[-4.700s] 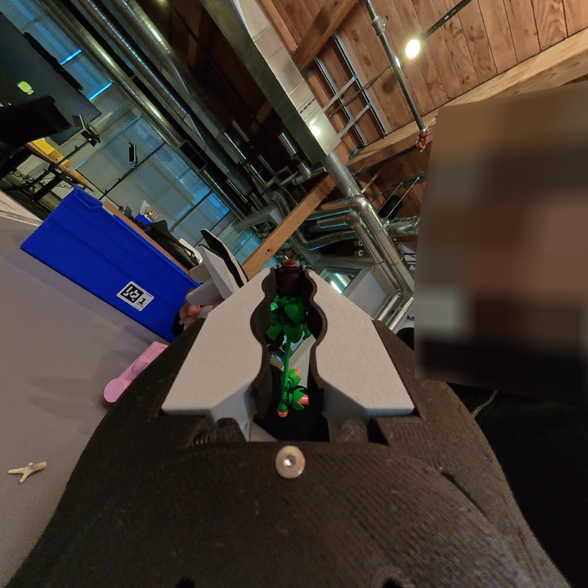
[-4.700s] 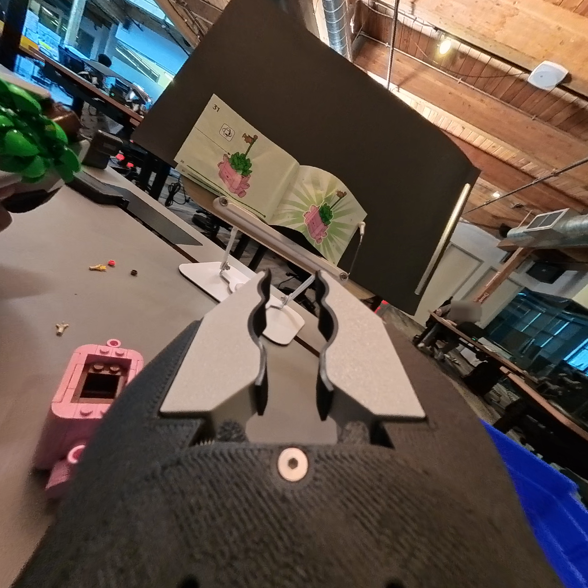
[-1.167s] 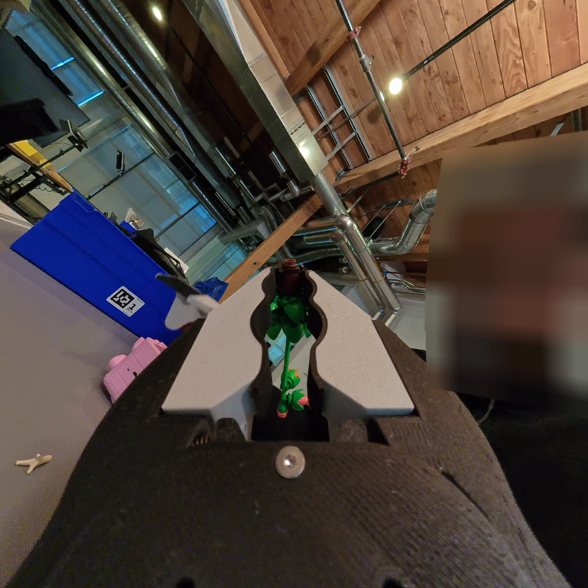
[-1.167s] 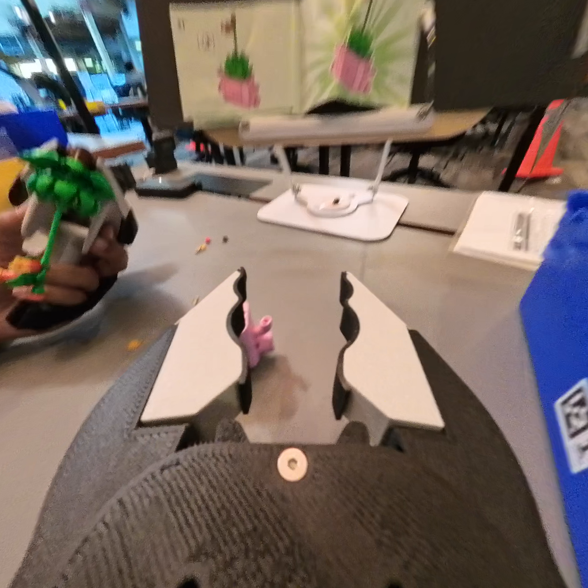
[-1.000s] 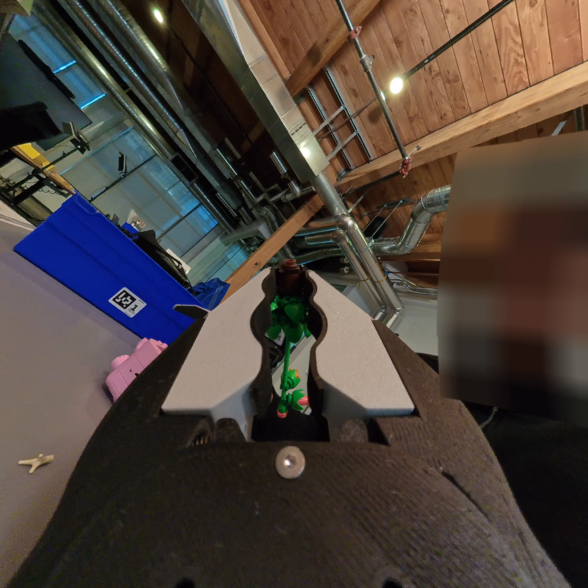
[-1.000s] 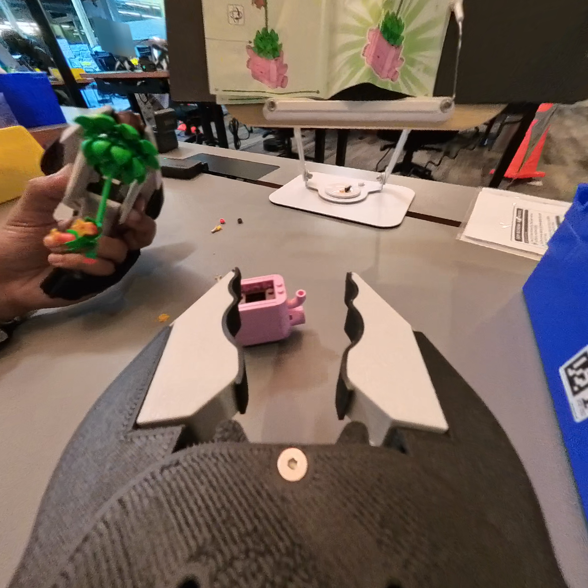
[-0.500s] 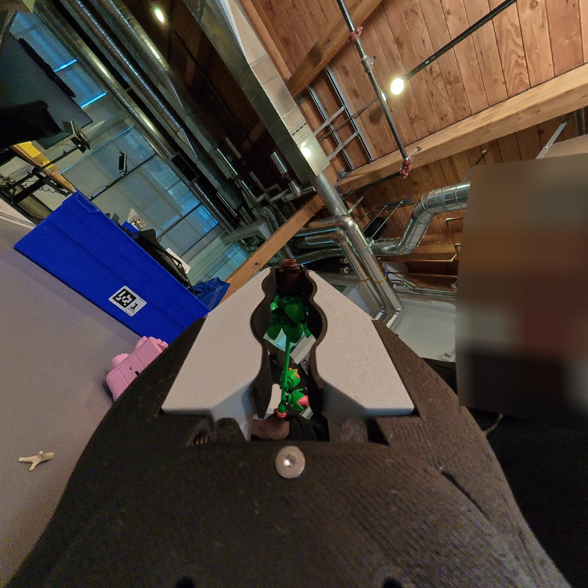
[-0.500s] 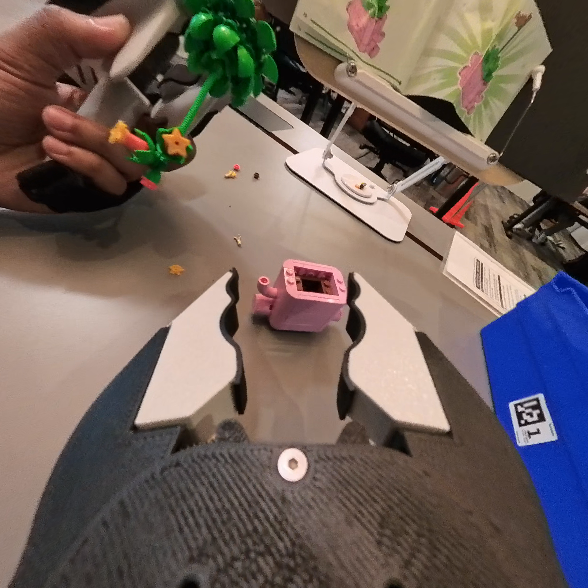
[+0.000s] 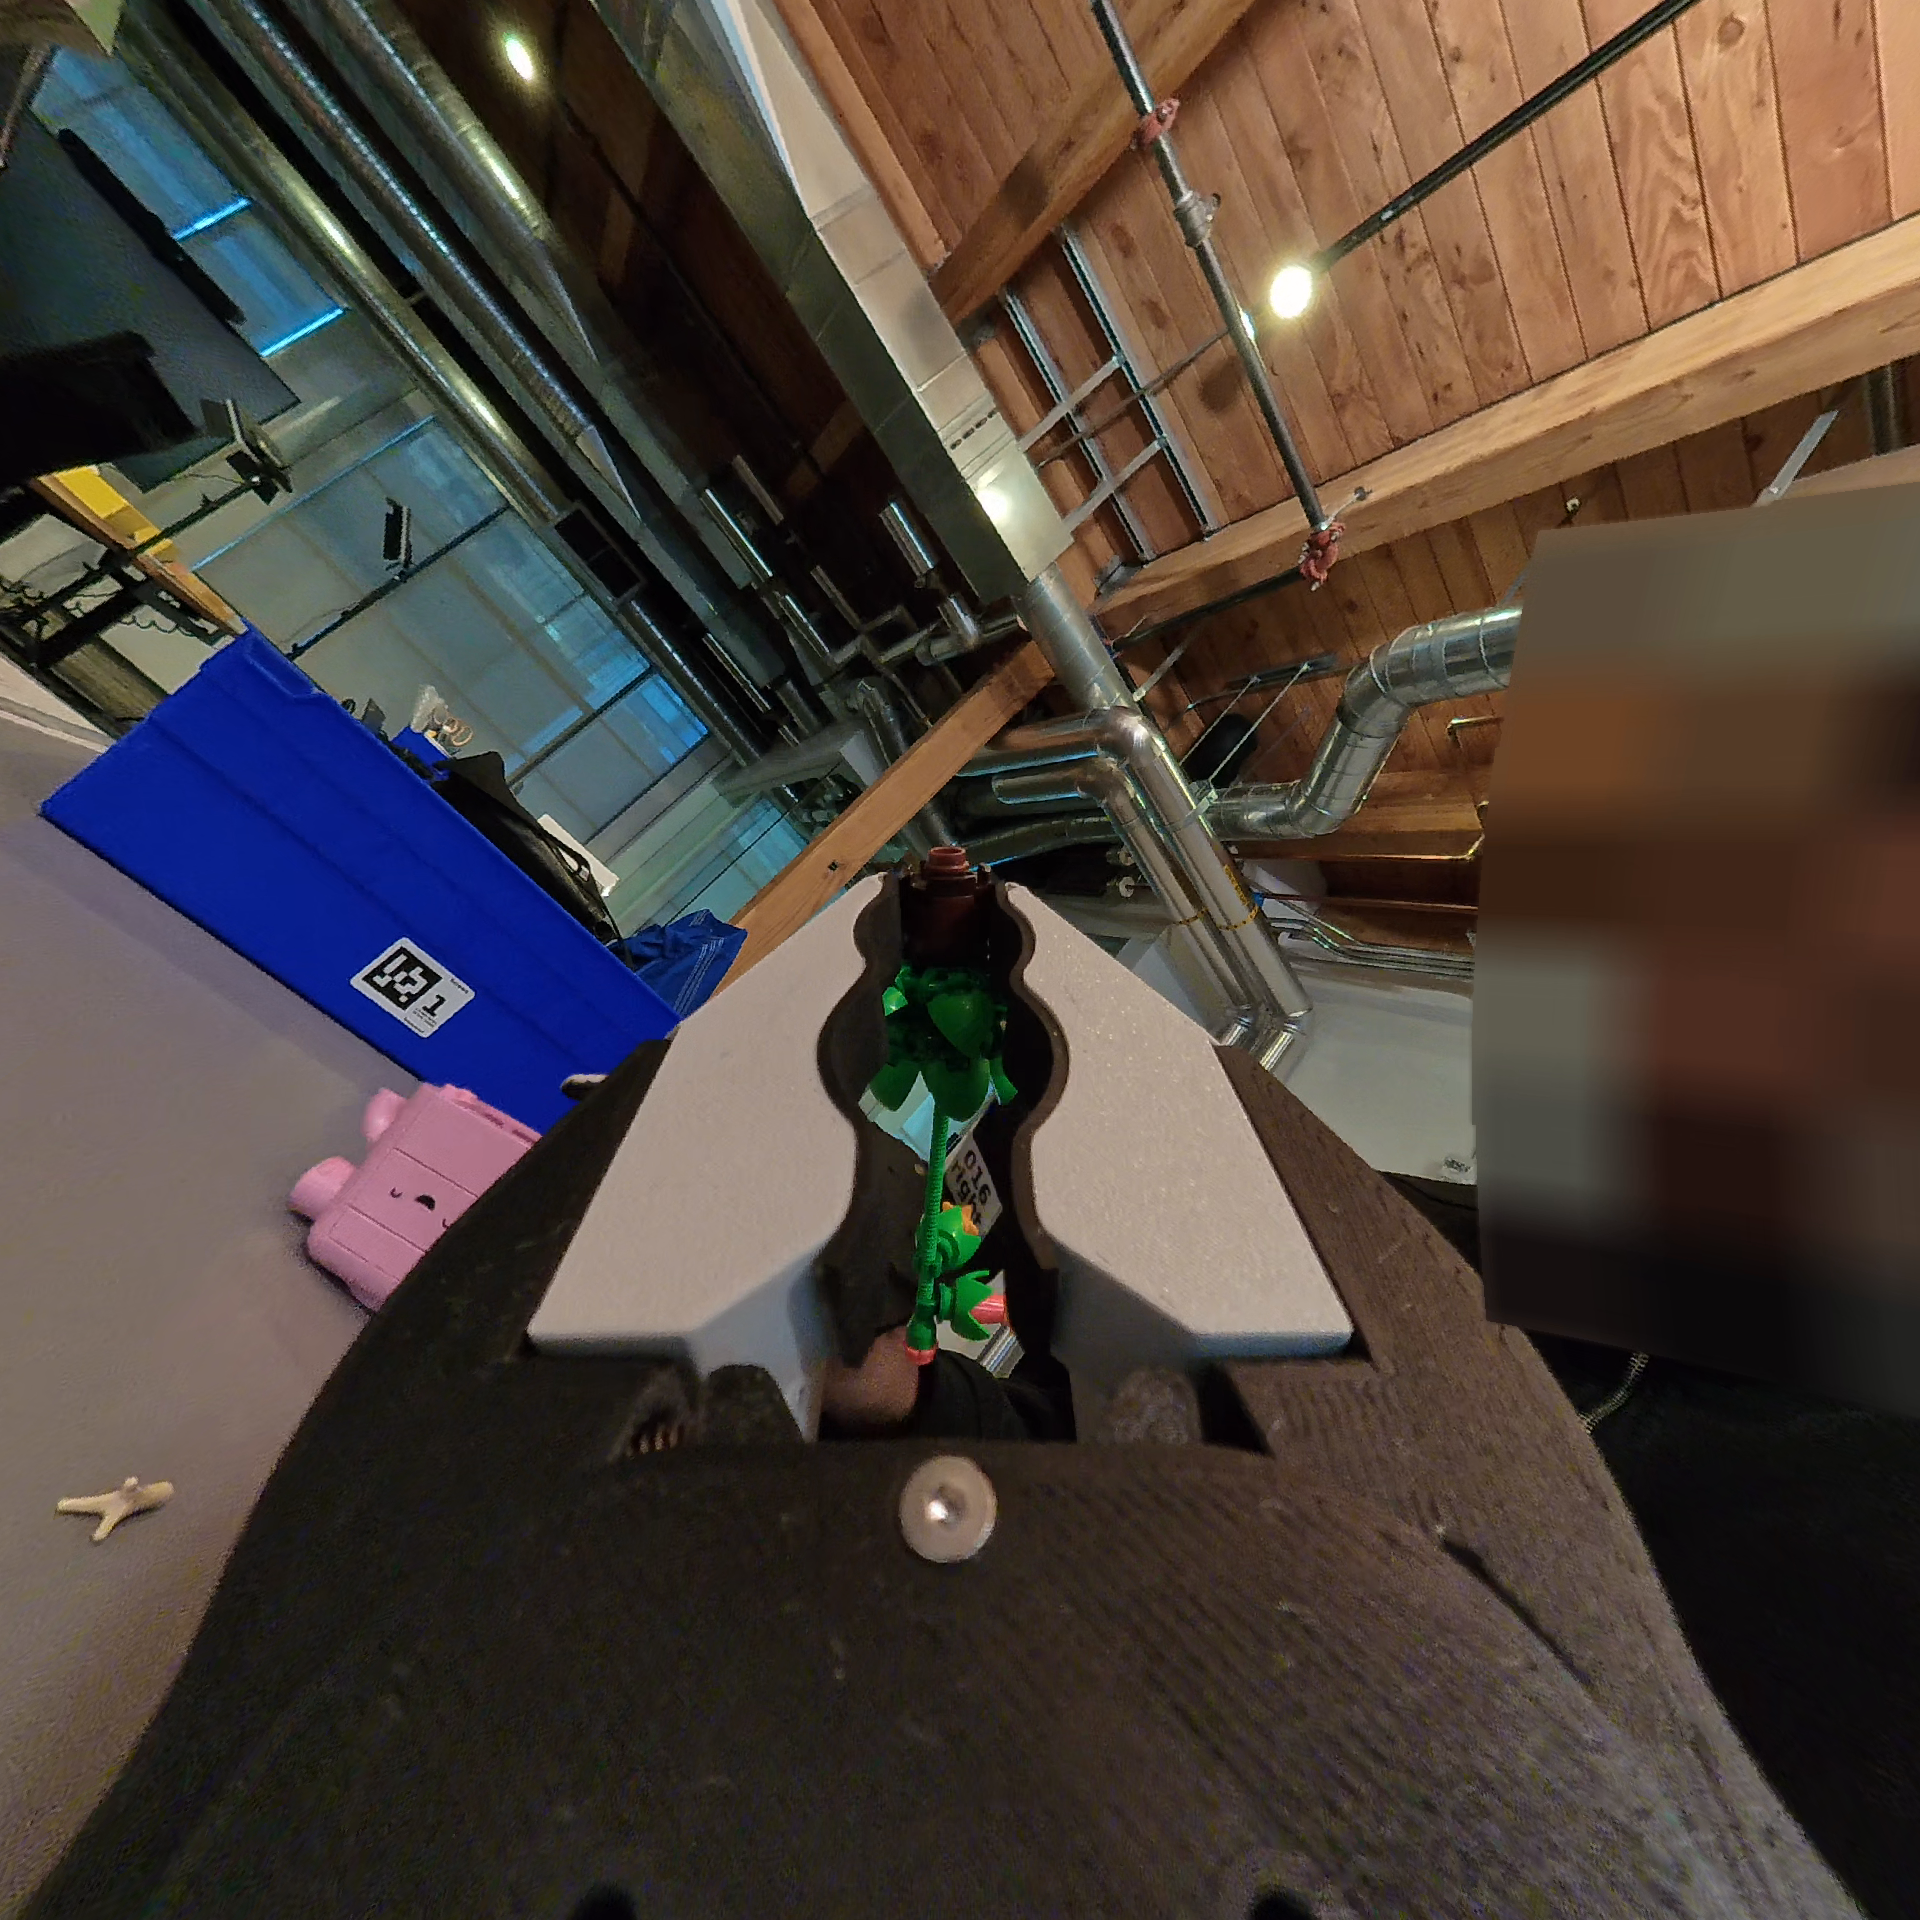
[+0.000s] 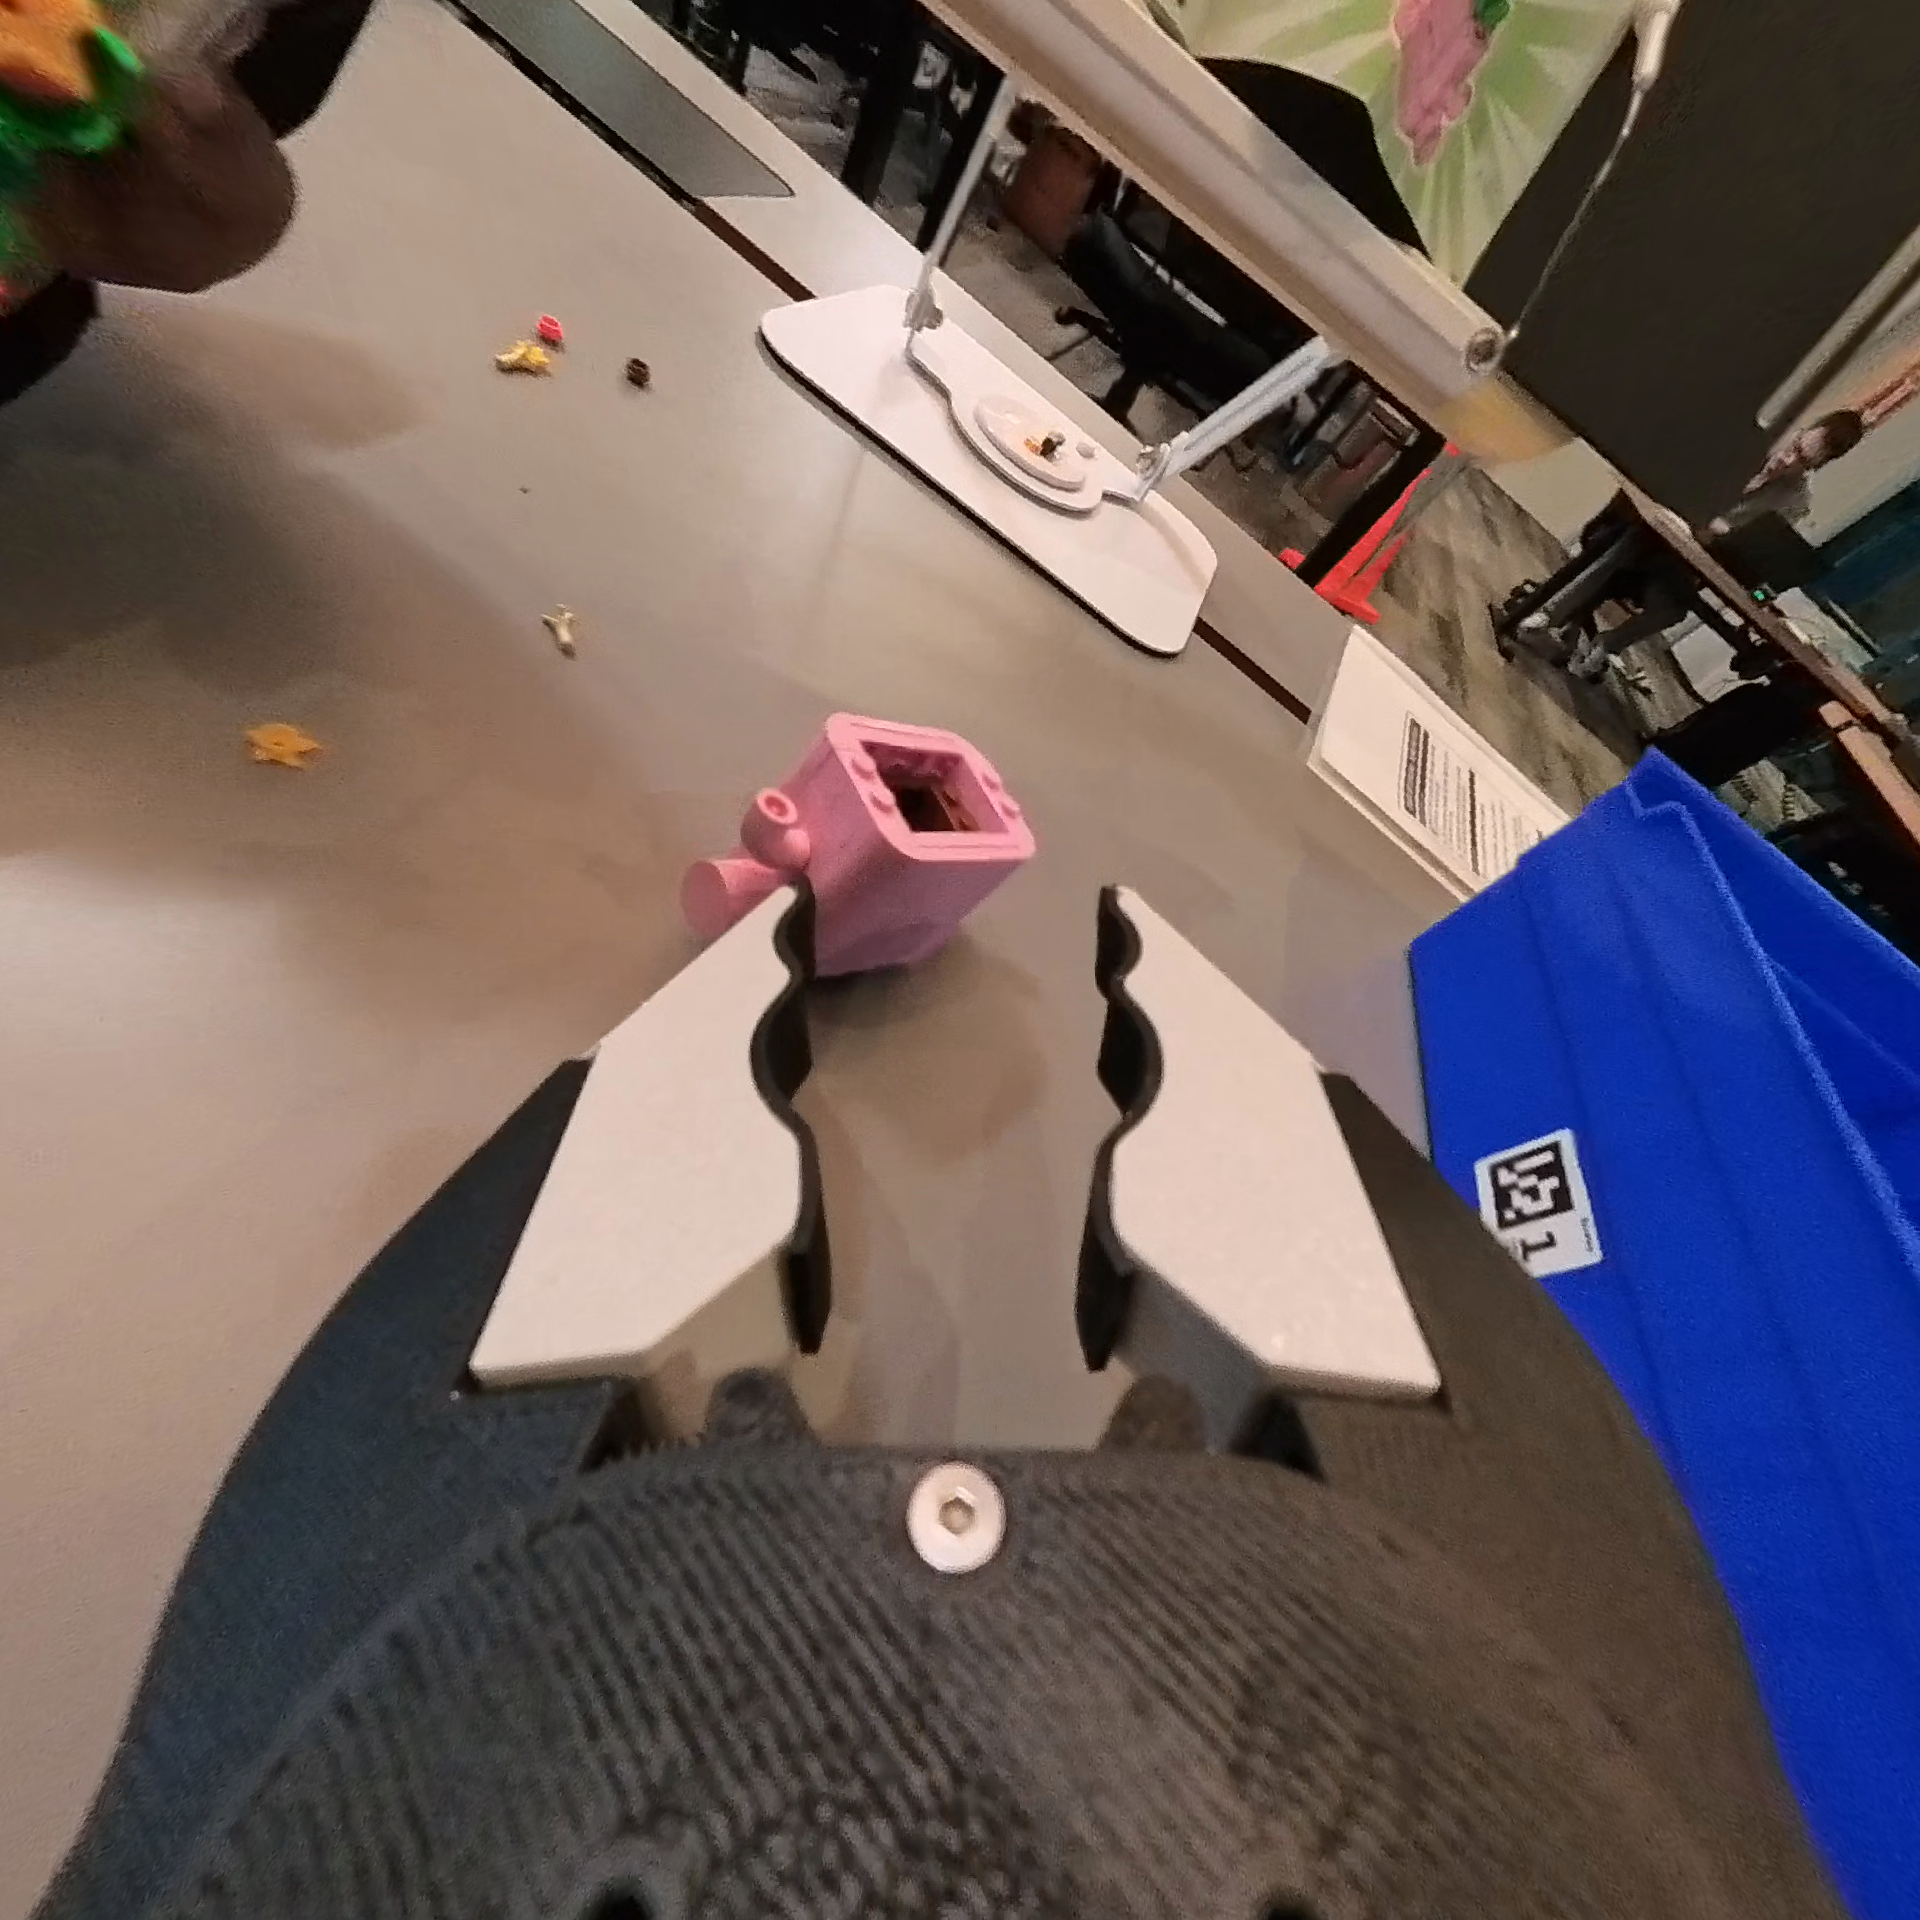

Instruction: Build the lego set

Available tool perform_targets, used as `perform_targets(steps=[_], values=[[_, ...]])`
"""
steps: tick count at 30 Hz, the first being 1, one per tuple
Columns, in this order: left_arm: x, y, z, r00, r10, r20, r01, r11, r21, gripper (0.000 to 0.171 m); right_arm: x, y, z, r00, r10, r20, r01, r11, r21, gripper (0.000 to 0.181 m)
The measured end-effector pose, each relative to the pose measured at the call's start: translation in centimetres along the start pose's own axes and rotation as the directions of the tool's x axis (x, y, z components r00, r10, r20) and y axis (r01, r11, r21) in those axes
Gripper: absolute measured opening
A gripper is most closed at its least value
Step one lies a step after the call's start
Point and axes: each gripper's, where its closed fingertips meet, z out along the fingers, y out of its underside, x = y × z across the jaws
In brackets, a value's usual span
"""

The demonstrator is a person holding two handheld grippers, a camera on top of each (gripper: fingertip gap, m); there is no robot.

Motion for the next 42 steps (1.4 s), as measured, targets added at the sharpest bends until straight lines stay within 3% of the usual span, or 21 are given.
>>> perform_targets(steps=[13, 23, 28, 32, 36, 39, 42], values=[[0.2, -0.2, -0.1, 1.0, 0.002, -0.003, -0.002, 1.0, 0.007, 0.013, 4.3, 2.1, -0.2, 0.984, 0.178, -0.03, -0.179, 0.983, -0.029, 0.047], [0.1, -0.2, -0.1, 1.0, -0.003, -0.004, 0.003, 1.0, 0.011, 0.013, 3.1, -0.2, -0.9, 0.966, 0.25, 0.06, -0.255, 0.963, 0.09, 0.051], [0.0, 0.0, 0.0, 1.0, -0.01, -0.006, 0.01, 1.0, 0.003, 0.013, 4.2, -0.5, -1.3, 0.92, 0.375, 0.117, -0.389, 0.912, 0.13, 0.048], [0.0, 0.6, 0.4, 1.0, -0.022, -0.015, 0.022, 1.0, -0.018, 0.013, 4.6, -2.2, -2.5, 0.898, 0.404, 0.173, -0.437, 0.86, 0.264, 0.042], [0.7, 2.5, 1.8, 0.993, -0.098, -0.061, 0.09, 0.989, -0.113, 0.013, 4.6, -3.1, -3.2, 0.935, 0.325, 0.141, -0.354, 0.868, 0.349, 0.036], [1.1, 4.3, 3.1, 0.985, -0.152, -0.086, 0.133, 0.973, -0.188, 0.013, 4.3, -3.4, -3.5, 0.987, 0.158, 0.029, -0.158, 0.919, 0.361, 0.035], [1.5, 4.6, 3.7, 0.974, -0.193, -0.119, 0.17, 0.969, -0.177, 0.013, 2.6, -5.2, -4.6, 0.998, -0.032, -0.061, 0.055, 0.907, 0.418, 0.036]])
